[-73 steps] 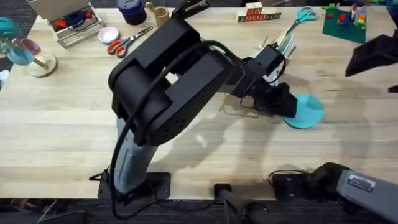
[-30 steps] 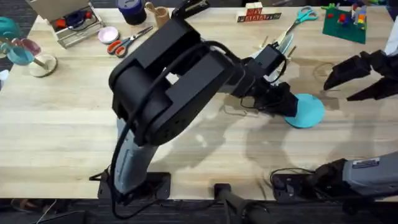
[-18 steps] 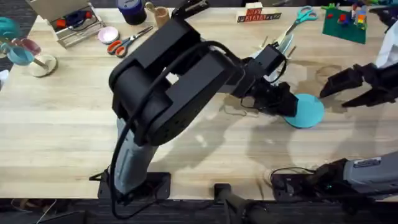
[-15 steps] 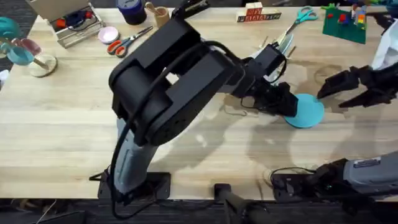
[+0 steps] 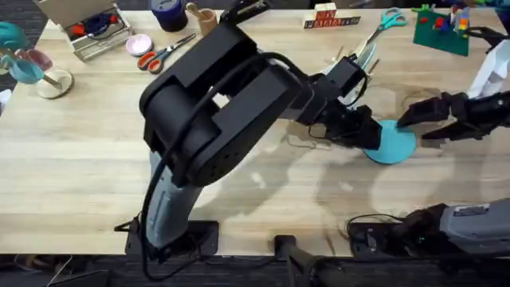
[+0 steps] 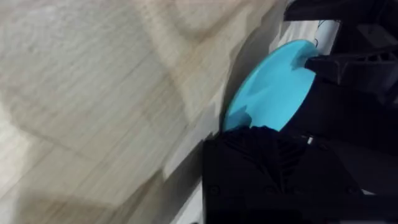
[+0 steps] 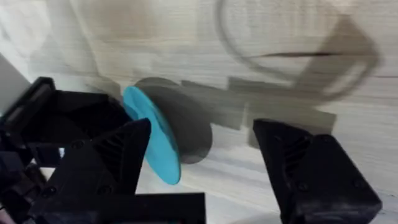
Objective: Pick up the plates from the table one by one and place each into a slot on the dish rack.
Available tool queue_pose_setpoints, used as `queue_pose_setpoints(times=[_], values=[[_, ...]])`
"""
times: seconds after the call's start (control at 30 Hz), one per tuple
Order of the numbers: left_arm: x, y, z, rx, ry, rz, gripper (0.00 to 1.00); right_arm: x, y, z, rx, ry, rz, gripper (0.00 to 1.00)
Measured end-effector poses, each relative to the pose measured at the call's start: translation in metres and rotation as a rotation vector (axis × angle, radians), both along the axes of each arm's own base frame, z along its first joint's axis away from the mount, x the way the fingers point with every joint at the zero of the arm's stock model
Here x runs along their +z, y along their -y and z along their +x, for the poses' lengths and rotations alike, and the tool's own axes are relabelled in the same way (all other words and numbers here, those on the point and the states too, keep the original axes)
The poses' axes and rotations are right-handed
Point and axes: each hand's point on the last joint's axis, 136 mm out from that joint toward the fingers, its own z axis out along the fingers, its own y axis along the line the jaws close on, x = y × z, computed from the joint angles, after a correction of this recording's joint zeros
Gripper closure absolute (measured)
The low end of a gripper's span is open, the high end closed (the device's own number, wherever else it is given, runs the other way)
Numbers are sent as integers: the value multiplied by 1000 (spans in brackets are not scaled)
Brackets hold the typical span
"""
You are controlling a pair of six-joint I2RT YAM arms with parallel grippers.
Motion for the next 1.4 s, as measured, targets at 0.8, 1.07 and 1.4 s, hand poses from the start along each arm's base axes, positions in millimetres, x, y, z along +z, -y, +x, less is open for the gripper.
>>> queue_pose_setpoints(times=[0.8, 1.07, 1.4], values=[[0, 0, 0, 7, -8, 3, 959, 13, -52, 2, -42, 21, 307, 23], [0, 0, 0, 7, -8, 3, 960, 13, -53, -3, -41, -6, 307, 336], [0, 0, 0, 5, -10, 3, 960, 11, -51, -5, -34, -16, 292, 618]])
